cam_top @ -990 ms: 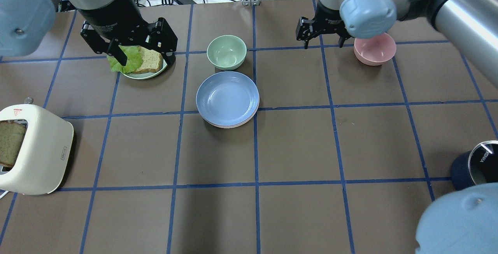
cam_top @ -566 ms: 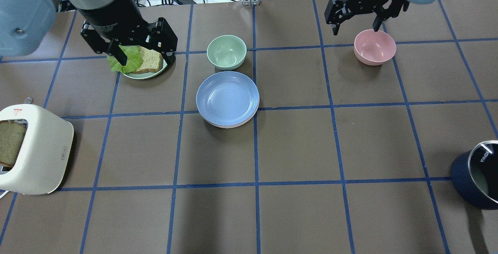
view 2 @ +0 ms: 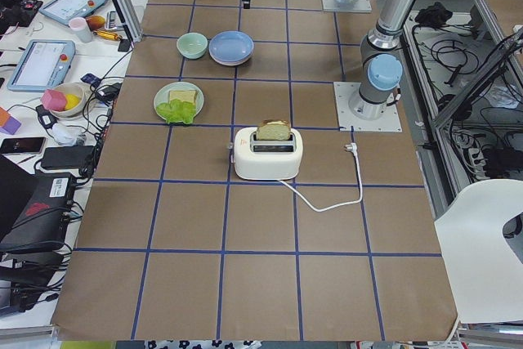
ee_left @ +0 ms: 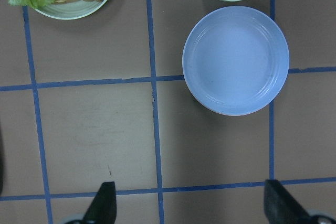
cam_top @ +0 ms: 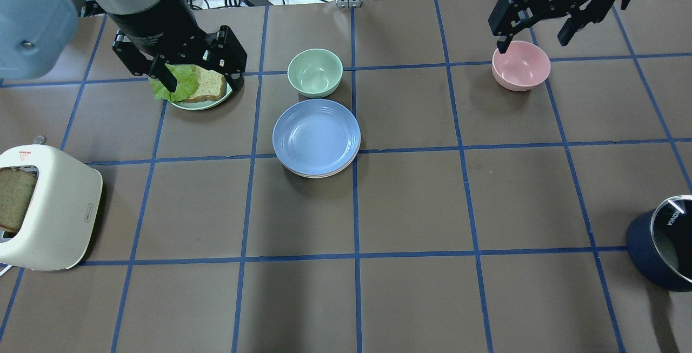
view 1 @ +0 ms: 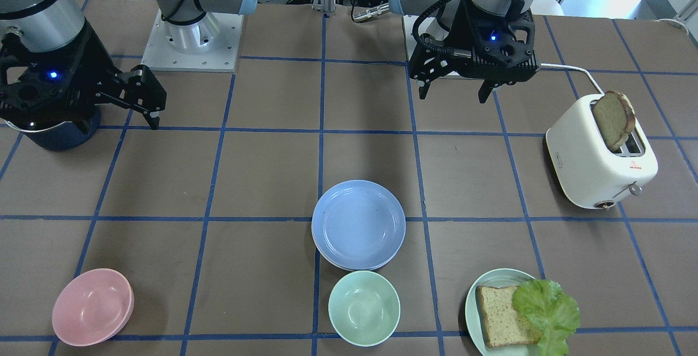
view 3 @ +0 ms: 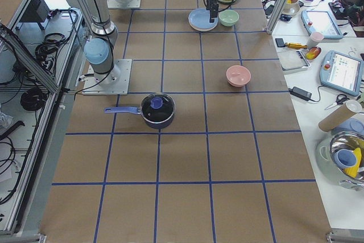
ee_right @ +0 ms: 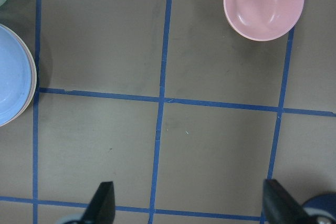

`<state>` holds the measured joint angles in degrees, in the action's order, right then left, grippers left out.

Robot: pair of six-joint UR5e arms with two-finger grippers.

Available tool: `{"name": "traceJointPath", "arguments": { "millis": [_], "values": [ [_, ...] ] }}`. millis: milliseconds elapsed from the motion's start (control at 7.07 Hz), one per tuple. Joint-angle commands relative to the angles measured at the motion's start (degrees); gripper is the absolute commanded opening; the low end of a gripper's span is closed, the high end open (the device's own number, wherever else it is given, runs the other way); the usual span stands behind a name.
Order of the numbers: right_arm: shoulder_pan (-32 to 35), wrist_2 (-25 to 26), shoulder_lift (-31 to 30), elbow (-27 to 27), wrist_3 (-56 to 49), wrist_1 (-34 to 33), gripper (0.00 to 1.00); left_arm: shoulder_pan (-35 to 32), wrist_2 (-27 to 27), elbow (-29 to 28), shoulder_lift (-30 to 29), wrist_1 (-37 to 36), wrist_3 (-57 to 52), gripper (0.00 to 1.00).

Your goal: Stack three plates with pink and blue

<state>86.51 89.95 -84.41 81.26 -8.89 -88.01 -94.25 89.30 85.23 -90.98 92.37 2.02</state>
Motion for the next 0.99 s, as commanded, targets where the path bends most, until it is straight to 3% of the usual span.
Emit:
{"name": "traceJointPath", "arguments": {
  "millis": [0,848],
  "values": [
    [0.0,-0.2,-1.2,2.6,0.5,0.0,1.00,0.0,0.0,0.0,0.0,0.0,0.0,1.00],
    [-0.1,-0.2,-3.0,4.4,0.5,-0.6,1.00,0.0,0.0,0.0,0.0,0.0,0.0,1.00]
  ]
}}
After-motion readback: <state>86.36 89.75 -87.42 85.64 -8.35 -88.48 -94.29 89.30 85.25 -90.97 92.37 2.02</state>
